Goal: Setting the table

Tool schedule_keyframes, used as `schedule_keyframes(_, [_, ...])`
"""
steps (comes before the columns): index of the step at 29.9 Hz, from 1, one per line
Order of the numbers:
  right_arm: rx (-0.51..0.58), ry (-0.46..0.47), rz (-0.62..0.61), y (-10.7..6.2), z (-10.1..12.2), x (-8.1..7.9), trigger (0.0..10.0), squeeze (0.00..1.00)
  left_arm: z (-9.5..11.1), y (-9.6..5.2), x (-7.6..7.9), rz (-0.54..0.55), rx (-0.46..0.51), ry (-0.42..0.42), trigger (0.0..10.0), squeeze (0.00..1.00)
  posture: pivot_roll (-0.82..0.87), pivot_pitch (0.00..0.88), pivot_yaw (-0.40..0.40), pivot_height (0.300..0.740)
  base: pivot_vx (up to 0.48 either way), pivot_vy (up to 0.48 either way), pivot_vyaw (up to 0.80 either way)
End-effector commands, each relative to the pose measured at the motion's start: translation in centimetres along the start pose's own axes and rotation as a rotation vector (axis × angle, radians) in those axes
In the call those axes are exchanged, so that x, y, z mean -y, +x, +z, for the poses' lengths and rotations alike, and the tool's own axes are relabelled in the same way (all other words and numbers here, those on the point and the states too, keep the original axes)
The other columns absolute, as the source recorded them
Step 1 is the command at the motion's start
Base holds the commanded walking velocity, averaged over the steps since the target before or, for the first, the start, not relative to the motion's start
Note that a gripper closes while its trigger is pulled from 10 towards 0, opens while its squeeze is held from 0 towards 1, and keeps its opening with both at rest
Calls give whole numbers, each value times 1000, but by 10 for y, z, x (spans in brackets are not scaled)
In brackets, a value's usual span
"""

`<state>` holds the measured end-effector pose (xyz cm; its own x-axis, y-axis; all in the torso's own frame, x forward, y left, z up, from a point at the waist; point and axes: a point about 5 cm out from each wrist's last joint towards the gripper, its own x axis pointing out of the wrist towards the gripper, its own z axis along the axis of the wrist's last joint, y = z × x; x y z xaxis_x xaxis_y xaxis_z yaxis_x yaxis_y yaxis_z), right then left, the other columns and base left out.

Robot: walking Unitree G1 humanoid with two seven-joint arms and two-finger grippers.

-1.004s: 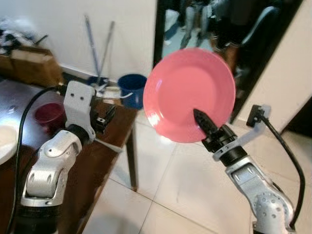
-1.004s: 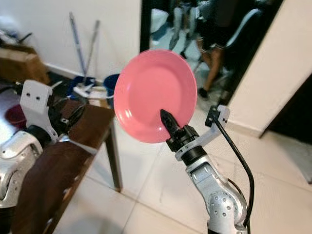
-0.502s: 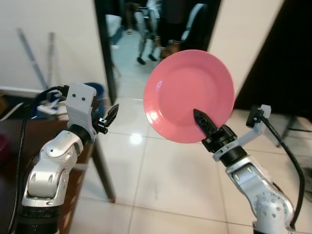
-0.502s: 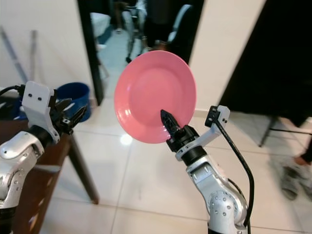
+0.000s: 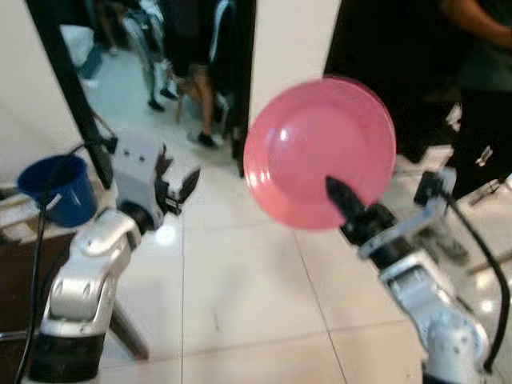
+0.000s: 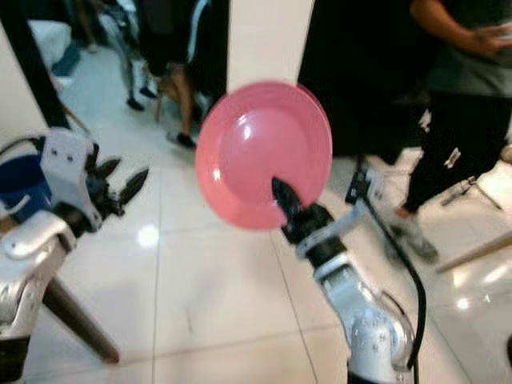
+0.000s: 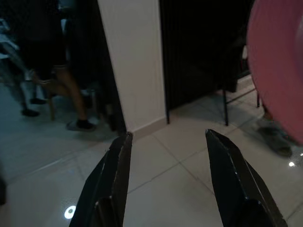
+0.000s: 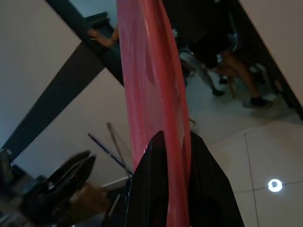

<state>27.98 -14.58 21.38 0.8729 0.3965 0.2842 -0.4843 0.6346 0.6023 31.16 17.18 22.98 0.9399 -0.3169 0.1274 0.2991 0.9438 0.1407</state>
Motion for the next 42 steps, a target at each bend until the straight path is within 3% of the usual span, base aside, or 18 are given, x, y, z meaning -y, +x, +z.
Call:
schedule_keyframes(1, [-5, -6, -2, -2, 0, 0, 10000, 0, -4, 0, 1, -5, -18, -8, 10000, 0, -45, 0, 62, 740, 0, 0, -800])
schedule_keyframes(19, [-6, -5, -4, -2, -1, 0, 10000, 0, -4, 1, 2, -2, -20, -24, 10000, 0, -42, 0, 62, 740, 0, 0, -800])
schedule_keyframes(42, [-9, -3, -7, -3, -2, 0, 10000, 0, 0, 2, 3, 9, -10, -109, 10000, 0, -40, 1, 63, 740, 0, 0, -800])
